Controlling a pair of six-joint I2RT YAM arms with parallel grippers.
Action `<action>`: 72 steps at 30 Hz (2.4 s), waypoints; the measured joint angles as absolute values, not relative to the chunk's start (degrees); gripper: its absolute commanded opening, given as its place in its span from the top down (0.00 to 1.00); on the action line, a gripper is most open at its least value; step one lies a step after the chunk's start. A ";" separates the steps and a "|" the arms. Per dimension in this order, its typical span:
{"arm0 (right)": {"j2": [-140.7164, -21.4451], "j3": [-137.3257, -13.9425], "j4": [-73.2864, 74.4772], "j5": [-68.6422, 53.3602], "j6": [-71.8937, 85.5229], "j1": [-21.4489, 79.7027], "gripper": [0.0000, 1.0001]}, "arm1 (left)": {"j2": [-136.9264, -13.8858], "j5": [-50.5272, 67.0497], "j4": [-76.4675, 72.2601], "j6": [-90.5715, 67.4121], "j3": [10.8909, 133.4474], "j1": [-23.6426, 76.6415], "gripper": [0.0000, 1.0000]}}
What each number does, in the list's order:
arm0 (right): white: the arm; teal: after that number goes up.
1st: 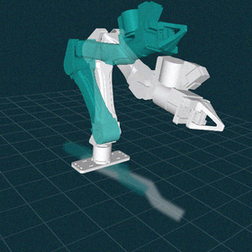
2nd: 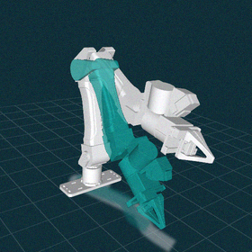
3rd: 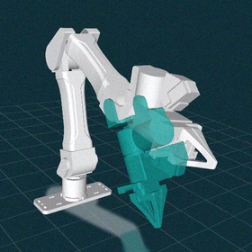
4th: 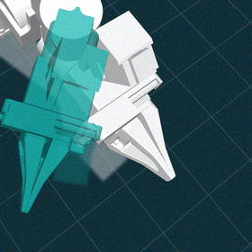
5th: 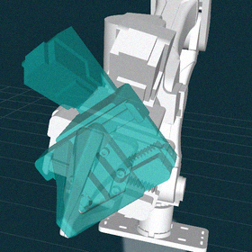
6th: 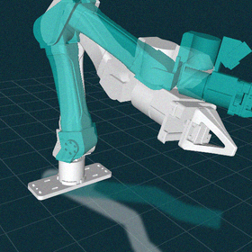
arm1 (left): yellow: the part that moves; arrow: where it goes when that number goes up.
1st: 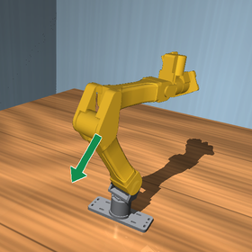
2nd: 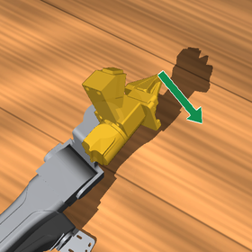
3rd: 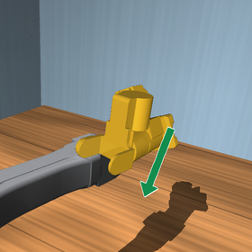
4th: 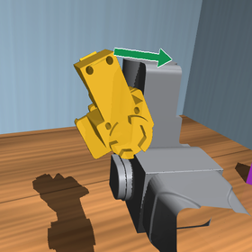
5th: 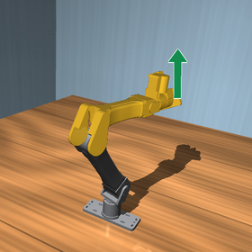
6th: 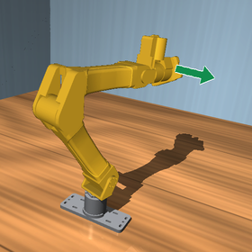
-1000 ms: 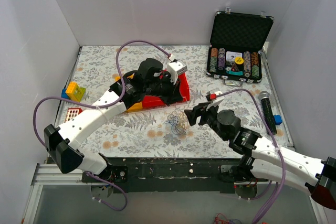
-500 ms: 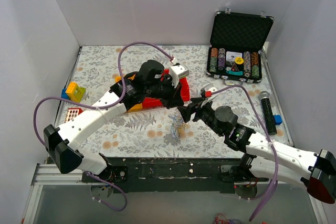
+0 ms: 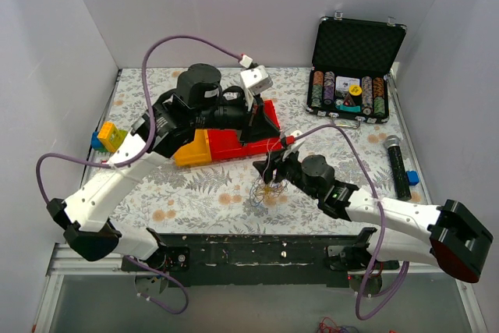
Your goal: Untangle the cables
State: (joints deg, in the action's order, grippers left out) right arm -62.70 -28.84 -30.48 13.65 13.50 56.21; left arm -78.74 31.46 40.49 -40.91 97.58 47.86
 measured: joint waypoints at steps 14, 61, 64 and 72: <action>-69.14 -22.50 -32.91 8.29 16.84 56.23 0.41 | -79.37 25.58 40.86 -39.35 111.96 47.86 1.00; -67.05 -17.89 -27.05 10.37 17.82 56.27 0.41 | -58.19 -22.33 6.17 -27.73 63.05 40.53 0.58; -66.24 -17.89 -26.39 10.55 17.82 56.27 0.41 | -60.42 -12.95 12.32 -27.73 61.49 38.24 0.34; -63.35 -17.89 -25.41 10.81 17.82 56.27 0.41 | -65.76 5.50 22.37 -16.29 46.96 36.86 0.11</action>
State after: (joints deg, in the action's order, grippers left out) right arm -63.35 -17.89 -25.41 10.81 17.82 56.27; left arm -65.76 5.50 22.37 -16.29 46.96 36.86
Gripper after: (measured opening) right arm 0.590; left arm 0.879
